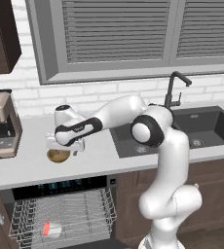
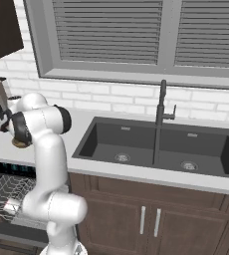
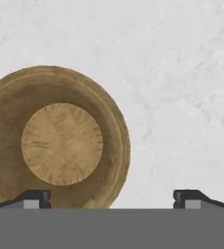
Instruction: Pick up the cup and bowl from the counter, place them in the dishwasher, and close the dishwasher door.
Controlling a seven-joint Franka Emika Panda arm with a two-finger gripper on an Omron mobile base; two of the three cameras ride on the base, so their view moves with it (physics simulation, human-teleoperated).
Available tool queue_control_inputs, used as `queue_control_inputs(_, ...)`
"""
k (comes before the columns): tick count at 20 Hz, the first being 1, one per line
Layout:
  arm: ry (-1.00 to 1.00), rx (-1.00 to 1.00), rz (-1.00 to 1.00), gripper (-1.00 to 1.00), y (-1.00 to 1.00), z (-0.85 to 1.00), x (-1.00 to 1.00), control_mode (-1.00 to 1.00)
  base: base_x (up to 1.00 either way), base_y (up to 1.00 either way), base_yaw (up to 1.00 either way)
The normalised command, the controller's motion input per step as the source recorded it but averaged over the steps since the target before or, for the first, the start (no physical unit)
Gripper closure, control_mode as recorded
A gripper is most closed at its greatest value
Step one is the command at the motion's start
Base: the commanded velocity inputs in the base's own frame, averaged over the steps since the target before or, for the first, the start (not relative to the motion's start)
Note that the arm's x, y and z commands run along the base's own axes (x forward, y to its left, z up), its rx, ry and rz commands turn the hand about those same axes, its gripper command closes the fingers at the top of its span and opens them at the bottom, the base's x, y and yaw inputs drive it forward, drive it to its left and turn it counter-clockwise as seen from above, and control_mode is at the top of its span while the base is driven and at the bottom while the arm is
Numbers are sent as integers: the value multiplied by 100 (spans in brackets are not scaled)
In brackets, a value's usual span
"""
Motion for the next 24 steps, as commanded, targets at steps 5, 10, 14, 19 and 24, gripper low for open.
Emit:
queue_control_inputs(5, 1, -2, -6, -100, 0, -27, 23, -100, 0, 0, 0)
queue_control_inputs(10, 2, 0, -3, -100, 2, -21, 8, -100, 0, 0, 0)
queue_control_inputs(14, 9, 0, 0, 100, 2, -2, 0, -100, 0, 0, 0)
queue_control_inputs(19, 1, 0, 0, 100, 0, 0, 0, -100, 0, 0, 0)
queue_control_inputs(24, 0, 0, 0, 100, 0, 0, 0, -100, 0, 0, 0)
